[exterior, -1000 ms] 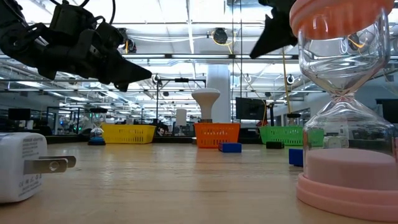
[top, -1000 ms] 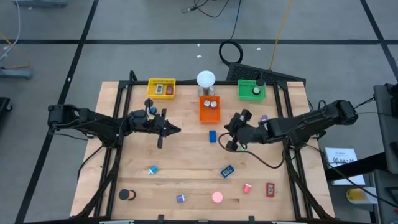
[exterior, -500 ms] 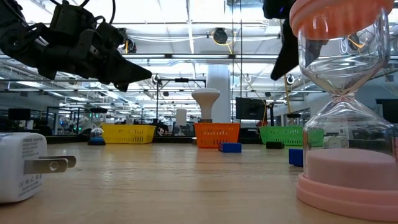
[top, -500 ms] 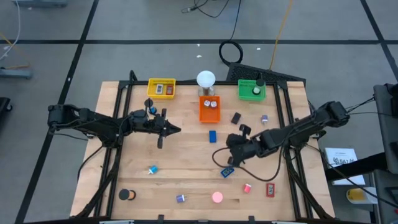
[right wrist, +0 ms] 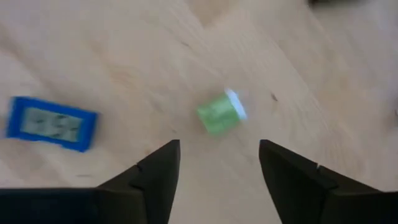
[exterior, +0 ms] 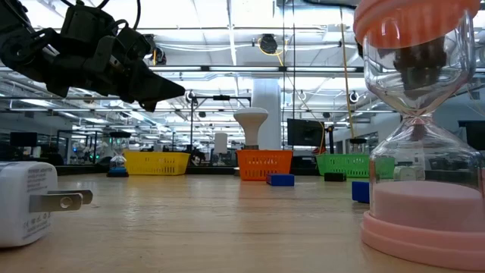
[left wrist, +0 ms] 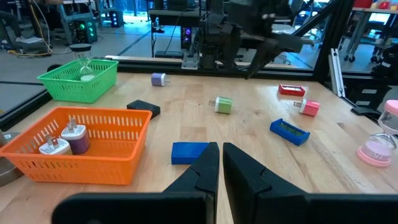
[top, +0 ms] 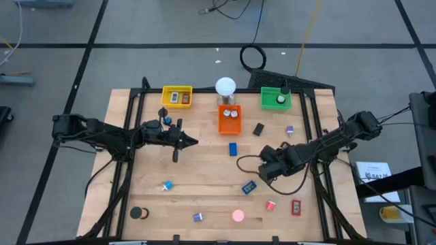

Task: Pick & Place Office items
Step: Put the top purple charger adapter into the orange bin

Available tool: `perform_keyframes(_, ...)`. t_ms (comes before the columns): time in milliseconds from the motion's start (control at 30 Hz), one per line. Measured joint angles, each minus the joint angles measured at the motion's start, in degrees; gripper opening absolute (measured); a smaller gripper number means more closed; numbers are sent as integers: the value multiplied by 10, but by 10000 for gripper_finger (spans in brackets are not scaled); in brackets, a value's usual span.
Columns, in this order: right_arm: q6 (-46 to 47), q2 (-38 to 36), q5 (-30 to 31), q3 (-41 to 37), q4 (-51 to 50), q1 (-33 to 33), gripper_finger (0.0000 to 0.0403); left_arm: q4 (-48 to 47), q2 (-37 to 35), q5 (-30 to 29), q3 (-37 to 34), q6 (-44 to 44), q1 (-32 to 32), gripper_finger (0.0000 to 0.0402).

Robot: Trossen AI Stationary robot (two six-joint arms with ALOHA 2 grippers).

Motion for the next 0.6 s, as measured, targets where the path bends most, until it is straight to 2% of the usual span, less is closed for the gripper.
perform_keyframes(267, 40, -23, 1, -71, -31, -19, 237, 0, 0, 0, 0, 0, 0, 26)
perform_keyframes(600, 37, -130, 71, -173, -62, -158, 238, 0, 0, 0, 0, 0, 0, 26)
